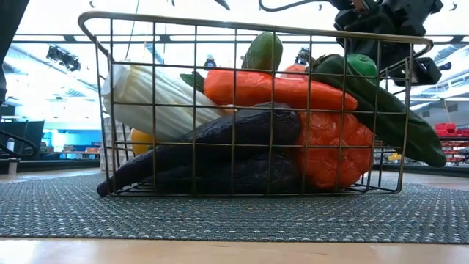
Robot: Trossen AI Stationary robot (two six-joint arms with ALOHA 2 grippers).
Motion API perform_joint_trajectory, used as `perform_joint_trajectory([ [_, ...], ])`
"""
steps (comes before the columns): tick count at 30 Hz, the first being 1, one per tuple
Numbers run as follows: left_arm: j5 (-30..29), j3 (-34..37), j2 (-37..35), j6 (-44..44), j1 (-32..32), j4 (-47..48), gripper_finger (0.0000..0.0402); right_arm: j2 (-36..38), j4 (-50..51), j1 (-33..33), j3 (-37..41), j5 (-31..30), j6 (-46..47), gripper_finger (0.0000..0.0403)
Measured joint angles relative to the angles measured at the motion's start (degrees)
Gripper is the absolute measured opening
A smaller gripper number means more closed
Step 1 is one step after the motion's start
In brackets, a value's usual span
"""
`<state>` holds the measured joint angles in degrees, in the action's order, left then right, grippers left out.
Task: Build produce basket
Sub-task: Adjust the gold wire basket on the gray mat
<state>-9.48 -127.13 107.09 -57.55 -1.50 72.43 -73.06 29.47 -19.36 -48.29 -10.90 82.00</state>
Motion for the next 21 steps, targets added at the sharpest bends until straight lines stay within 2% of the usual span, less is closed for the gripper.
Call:
perform_joint_trajectory([
  [6,-4.5,0.0,0.0,1.2,0.9,6.6,0.0353,0.0,-0.1,-1.3,0.0,0.3,1.0,0.0068],
  [9,-4.9,0.0,0.0,1.2,2.0,9.2,0.0353,0.0,-0.3,-2.4,0.0,0.4,2.1,0.0061],
  [21,-4.9,0.0,0.2,1.4,2.4,9.1,0.0353,0.0,-0.4,-4.3,0.0,-0.1,4.9,0.006],
])
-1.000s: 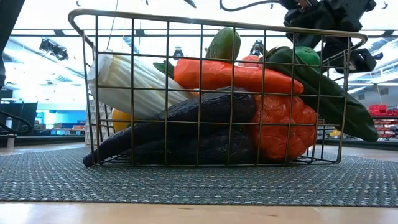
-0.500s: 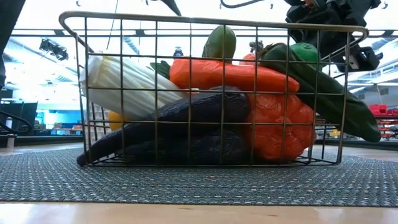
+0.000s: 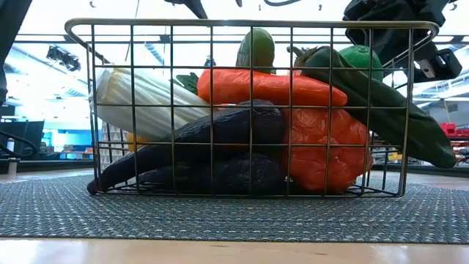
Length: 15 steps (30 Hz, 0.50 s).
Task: Build produce basket
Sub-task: Adjust the gold wire basket on the gray mat
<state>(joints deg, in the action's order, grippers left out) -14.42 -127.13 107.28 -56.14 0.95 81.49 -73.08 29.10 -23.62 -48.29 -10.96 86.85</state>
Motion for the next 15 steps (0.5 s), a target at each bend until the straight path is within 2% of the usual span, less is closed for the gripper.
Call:
perform_joint_trajectory([
  [10,0.0,0.0,0.0,0.4,-0.2,1.0,0.0353,0.0,-0.2,0.0,0.0,-1.9,-1.3,0.0067],
  [15,0.0,0.0,0.0,3.3,-0.1,2.1,0.0353,0.0,-4.5,0.0,0.0,-1.5,-4.1,0.009],
])
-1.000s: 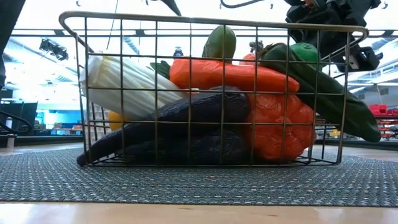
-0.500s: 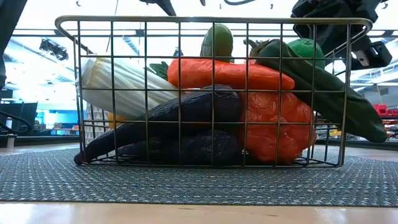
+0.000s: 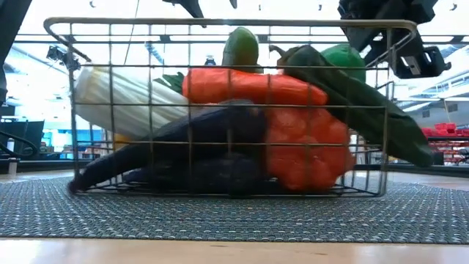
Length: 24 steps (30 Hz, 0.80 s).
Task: Build produce basket
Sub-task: Adjust the gold wire basket on the gray mat, then put the orange pumpkin into the gold wire basket
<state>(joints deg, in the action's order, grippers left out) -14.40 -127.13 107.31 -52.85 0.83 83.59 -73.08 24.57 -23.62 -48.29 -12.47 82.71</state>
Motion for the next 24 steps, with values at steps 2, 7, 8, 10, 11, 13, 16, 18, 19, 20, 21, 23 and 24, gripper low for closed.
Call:
perform_joint_trajectory([
  [2,0.0,0.0,0.0,1.0,0.4,0.5,0.0353,0.0,-1.9,0.0,0.0,1.1,-0.4,0.0107],
  [7,0.0,0.0,0.0,4.0,2.4,4.1,0.0353,0.0,-4.3,-0.9,0.0,2.0,0.1,0.0162],
  [8,0.0,0.0,0.0,4.5,3.0,4.6,0.0353,0.0,-4.3,-1.1,0.0,2.6,0.2,0.0173],
  [10,0.0,0.0,0.0,5.7,4.2,5.1,0.0353,0.0,-4.2,-1.4,0.0,3.9,0.2,0.0191],
  [11,-0.1,0.0,0.0,6.7,4.8,5.0,0.0353,0.0,-4.1,-1.6,0.0,4.5,0.2,0.0199],
  [13,-0.9,0.0,0.0,9.3,6.3,5.2,0.0353,0.0,-4.0,-2.0,0.0,5.0,0.2,0.0211],
  [16,-3.1,-0.1,1.2,12.8,8.9,6.6,0.0352,0.0,-4.0,-2.7,0.0,5.8,-0.8,0.0221],
  [18,-2.6,0.0,2.9,16.4,11.1,6.3,0.0352,0.0,-3.9,-2.9,0.0,6.2,-1.7,0.0223],
  [19,-1.4,0.4,3.7,18.1,12.1,6.4,0.0352,0.0,-3.9,-2.9,0.0,6.3,-1.7,0.0224],
  [20,0.1,0.9,4.4,19.6,13.1,6.4,0.0352,0.0,-3.9,-2.9,0.0,6.4,-1.6,0.0224],
  [21,1.6,1.6,5.2,21.1,14.2,6.4,0.0352,0.1,-4.0,-2.9,0.0,6.6,-1.4,0.0223],
  [23,4.5,3.5,6.7,24.7,16.2,6.5,0.0352,0.1,-4.1,-2.9,0.0,6.8,-0.9,0.0221],
  [24,5.9,4.9,7.4,26.6,17.2,6.3,0.0352,0.1,-4.3,-2.9,0.0,6.9,-0.3,0.0219],
])
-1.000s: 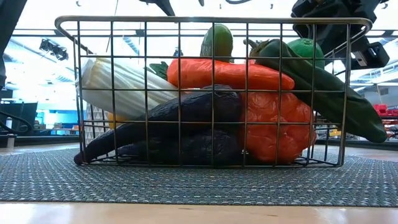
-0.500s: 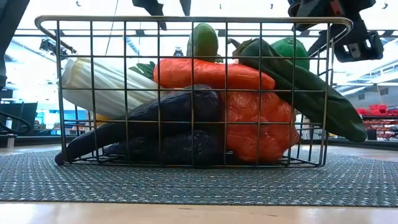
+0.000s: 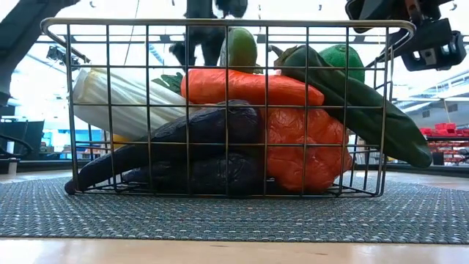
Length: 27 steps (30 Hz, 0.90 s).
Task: Build produce basket
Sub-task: Put the orange pumpkin into the gold wire basket
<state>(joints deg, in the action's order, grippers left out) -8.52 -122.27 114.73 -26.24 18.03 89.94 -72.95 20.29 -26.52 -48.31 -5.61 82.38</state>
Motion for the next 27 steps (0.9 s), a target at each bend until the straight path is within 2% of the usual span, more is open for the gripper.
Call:
perform_joint_trajectory([
  [4,4.0,6.1,1.5,6.4,4.1,0.1,0.0352,1.5,0.0,-0.3,0.0,-2.0,2.4,0.0215],
  [9,4.7,11.7,1.4,12.7,9.0,-0.2,0.0353,6.5,0.2,-1.4,0.0,-10.1,3.9,0.0215],
  [18,6.7,12.1,1.2,23.4,13.1,-4.7,0.0353,14.1,8.2,-1.5,0.0,-15.9,1.5,0.0217],
  [22,3.8,12.1,1.4,28.7,13.4,-5.1,0.0353,15.4,11.2,-1.5,0.0,-17.5,2.0,0.0217],
  [27,3.5,12.1,3.5,34.3,14.2,-3.9,0.0353,16.0,12.1,-1.5,0.0,-18.9,3.2,0.0217],
])
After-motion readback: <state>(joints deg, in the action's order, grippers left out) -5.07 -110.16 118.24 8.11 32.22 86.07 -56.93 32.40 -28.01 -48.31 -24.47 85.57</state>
